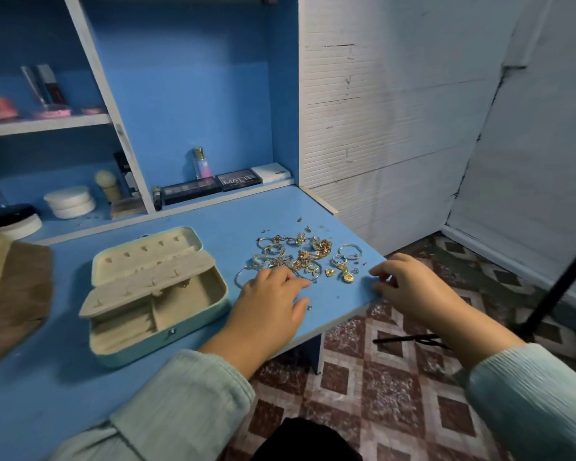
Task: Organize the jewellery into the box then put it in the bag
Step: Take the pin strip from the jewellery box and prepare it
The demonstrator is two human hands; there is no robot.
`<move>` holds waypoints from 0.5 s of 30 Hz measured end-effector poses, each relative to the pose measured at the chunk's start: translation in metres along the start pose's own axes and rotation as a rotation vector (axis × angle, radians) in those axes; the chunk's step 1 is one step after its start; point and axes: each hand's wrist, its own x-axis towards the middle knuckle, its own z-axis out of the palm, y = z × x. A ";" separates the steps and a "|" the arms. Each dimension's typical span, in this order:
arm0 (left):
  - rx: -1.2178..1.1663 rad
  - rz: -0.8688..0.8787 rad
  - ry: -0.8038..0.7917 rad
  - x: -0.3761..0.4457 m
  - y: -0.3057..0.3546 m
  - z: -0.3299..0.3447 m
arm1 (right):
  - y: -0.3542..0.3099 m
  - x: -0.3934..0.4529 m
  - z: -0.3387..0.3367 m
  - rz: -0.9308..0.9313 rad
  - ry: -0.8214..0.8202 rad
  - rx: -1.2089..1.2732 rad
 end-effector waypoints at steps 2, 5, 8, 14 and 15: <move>-0.013 0.006 -0.007 0.007 0.003 0.002 | -0.002 0.002 0.001 -0.016 0.004 0.012; -0.012 0.003 -0.013 0.018 0.008 0.005 | -0.006 0.006 0.002 -0.047 0.003 0.048; -0.004 -0.007 -0.003 0.030 0.013 0.007 | -0.010 0.009 0.005 -0.085 0.012 0.061; -0.027 -0.055 -0.012 0.049 0.015 0.010 | -0.013 0.013 0.014 -0.091 0.083 0.119; -0.027 -0.055 -0.015 0.051 0.016 0.011 | -0.014 0.014 0.016 -0.089 0.098 0.122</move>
